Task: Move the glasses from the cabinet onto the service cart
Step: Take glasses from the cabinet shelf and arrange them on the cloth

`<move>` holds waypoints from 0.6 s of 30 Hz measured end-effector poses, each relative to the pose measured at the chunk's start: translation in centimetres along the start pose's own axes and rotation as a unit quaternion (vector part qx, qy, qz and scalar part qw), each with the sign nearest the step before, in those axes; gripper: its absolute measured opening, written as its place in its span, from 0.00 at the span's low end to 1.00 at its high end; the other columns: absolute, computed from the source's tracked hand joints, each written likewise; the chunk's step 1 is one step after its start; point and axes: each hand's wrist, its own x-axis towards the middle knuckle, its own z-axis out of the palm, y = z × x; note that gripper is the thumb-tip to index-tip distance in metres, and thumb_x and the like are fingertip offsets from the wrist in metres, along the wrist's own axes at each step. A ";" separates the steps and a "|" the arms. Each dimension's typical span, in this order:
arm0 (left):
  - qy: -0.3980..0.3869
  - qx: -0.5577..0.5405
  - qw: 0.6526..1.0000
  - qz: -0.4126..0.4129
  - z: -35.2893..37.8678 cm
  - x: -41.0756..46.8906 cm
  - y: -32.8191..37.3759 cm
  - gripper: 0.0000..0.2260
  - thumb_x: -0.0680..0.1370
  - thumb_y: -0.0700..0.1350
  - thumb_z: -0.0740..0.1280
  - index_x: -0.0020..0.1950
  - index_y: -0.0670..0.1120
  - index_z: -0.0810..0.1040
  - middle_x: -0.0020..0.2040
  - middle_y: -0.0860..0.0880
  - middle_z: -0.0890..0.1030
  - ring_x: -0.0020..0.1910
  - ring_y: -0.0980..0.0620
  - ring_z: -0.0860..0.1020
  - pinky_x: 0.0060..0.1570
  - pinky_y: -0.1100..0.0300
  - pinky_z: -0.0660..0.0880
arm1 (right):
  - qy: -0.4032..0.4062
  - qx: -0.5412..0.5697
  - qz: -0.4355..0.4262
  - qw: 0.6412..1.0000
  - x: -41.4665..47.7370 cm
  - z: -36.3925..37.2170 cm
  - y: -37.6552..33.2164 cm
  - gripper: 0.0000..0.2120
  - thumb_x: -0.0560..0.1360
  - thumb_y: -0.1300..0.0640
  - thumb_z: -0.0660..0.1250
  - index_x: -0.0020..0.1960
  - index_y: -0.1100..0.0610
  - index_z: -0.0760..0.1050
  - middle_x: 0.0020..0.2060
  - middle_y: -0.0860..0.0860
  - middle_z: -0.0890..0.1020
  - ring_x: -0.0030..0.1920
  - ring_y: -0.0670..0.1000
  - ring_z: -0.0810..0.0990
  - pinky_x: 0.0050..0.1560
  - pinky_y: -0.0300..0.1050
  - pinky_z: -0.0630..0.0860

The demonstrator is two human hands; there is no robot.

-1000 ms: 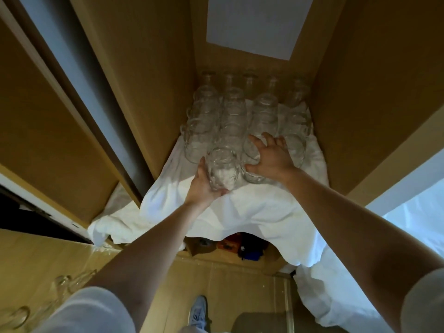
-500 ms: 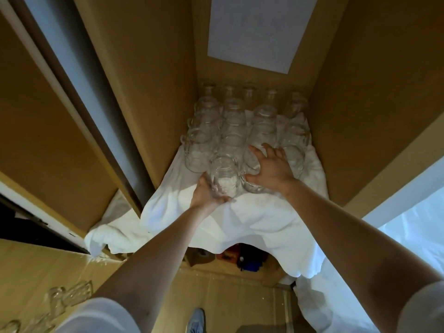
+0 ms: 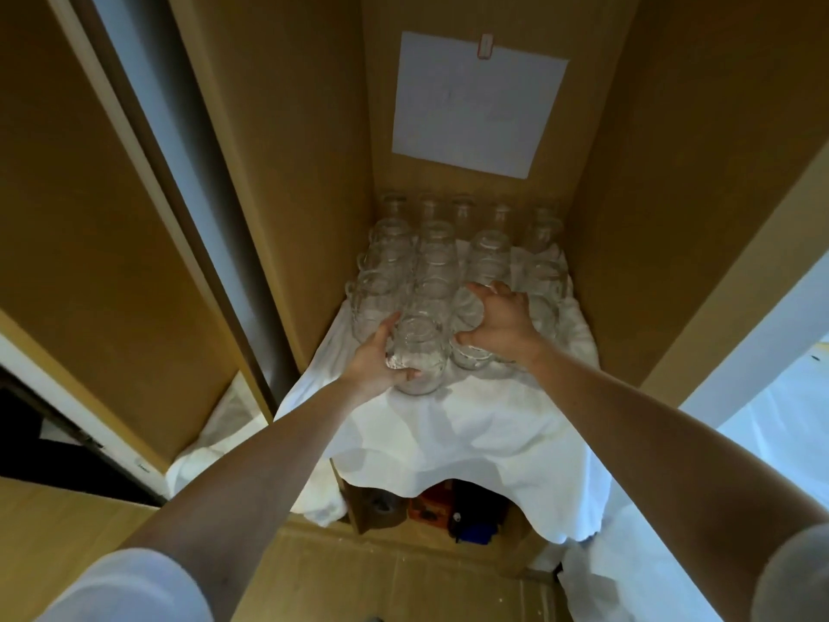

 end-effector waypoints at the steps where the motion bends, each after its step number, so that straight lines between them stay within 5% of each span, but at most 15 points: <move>1: 0.005 0.022 1.000 0.001 -0.1 0.1 0.0 0.44 0.70 0.44 0.76 0.77 0.55 0.51 0.67 0.48 0.72 0.62 0.47 0.75 0.54 0.62 0.71 | 0.008 0.002 -0.006 1.000 -0.1 -0.6 -0.3 0.46 0.64 0.38 0.74 0.76 0.45 0.56 0.74 0.57 0.61 0.73 0.58 0.59 0.70 0.51 0.54; 10: 0.009 0.064 0.998 -0.022 -0.3 1.0 1.4 0.42 0.68 0.38 0.77 0.74 0.52 0.55 0.63 0.45 0.75 0.57 0.44 0.77 0.47 0.59 0.72 | 0.091 0.088 -0.071 0.989 0.3 -6.9 -1.4 0.45 0.65 0.44 0.76 0.76 0.47 0.57 0.73 0.52 0.64 0.76 0.54 0.52 0.75 0.55 0.48; 14: -0.094 0.020 0.991 -0.090 -1.8 2.1 3.3 0.46 0.69 0.37 0.76 0.77 0.47 0.50 0.72 0.43 0.66 0.68 0.42 0.68 0.61 0.54 0.71 | 0.133 0.215 -0.085 0.964 -0.6 -6.9 -1.3 0.48 0.62 0.42 0.78 0.74 0.41 0.56 0.73 0.52 0.64 0.74 0.54 0.58 0.73 0.55 0.60; 18: -0.071 -0.069 0.991 -0.087 -6.1 3.5 7.2 0.52 0.60 0.69 0.74 0.76 0.49 0.58 0.73 0.45 0.66 0.70 0.43 0.68 0.69 0.50 0.65 | 0.178 0.352 -0.074 0.916 -2.0 -7.0 -2.6 0.49 0.64 0.47 0.79 0.75 0.41 0.53 0.72 0.46 0.64 0.69 0.43 0.61 0.67 0.44 0.64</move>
